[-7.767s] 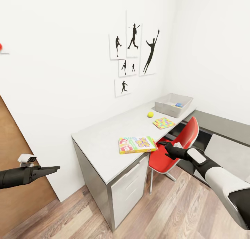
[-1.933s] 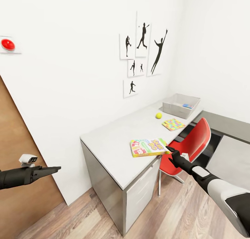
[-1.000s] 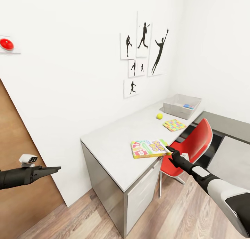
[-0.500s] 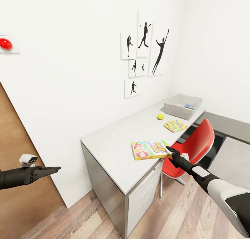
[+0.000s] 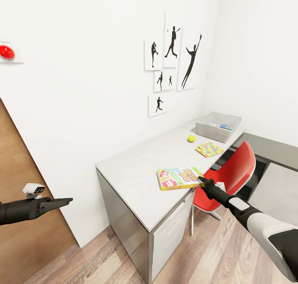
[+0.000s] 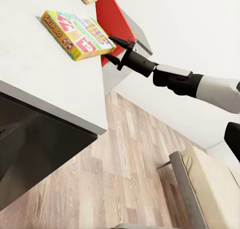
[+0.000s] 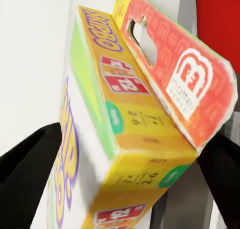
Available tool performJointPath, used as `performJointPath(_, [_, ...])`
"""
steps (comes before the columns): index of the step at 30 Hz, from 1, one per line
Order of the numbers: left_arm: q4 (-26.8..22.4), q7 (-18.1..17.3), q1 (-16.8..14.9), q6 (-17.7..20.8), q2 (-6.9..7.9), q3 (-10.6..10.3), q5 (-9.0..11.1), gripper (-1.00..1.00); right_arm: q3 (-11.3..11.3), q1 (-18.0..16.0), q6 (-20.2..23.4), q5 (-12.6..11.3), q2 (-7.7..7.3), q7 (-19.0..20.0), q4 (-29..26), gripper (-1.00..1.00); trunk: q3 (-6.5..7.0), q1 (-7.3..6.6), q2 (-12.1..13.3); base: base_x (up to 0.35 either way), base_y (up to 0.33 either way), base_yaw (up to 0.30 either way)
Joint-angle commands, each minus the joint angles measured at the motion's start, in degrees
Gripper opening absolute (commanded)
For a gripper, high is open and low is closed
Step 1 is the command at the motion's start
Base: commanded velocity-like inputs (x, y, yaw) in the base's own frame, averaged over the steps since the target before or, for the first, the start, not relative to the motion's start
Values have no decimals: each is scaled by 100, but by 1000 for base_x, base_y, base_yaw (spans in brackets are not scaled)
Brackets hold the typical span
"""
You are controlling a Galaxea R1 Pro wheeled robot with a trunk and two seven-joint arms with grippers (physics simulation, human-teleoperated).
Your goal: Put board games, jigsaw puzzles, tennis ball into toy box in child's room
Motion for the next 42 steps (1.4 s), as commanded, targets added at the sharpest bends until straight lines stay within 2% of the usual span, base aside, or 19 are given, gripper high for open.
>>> performJointPath(1, [-1,-24,-3,61,2,0,-5,100,43,-5,28,-59,-2,13,4,-100,-6,0,-3,0,0,0])
performJointPath(24, [25,-24,-3,61,-1,0,-5,100,59,-5,35,-53,-2,62,-94,-100,-6,0,-3,0,0,0])
performJointPath(28, [25,-24,-3,61,-3,-6,-5,100,95,-5,75,-30,-2,45,-108,-100,66,-88,157,0,0,0])
performJointPath(31, [29,-24,-3,61,-4,-14,-9,100,96,-5,393,-6,-12,48,-215,-100,120,-154,278,0,0,0])
performJointPath(38, [48,-24,-3,61,-4,-89,-15,100,88,-5,1032,7,-81,9,-1218,-100,246,-308,558,0,0,0])
performJointPath(42, [60,-24,-3,61,-4,-152,-18,100,72,-5,1266,3,-85,-34,-1446,-100,317,-396,719,0,0,0])
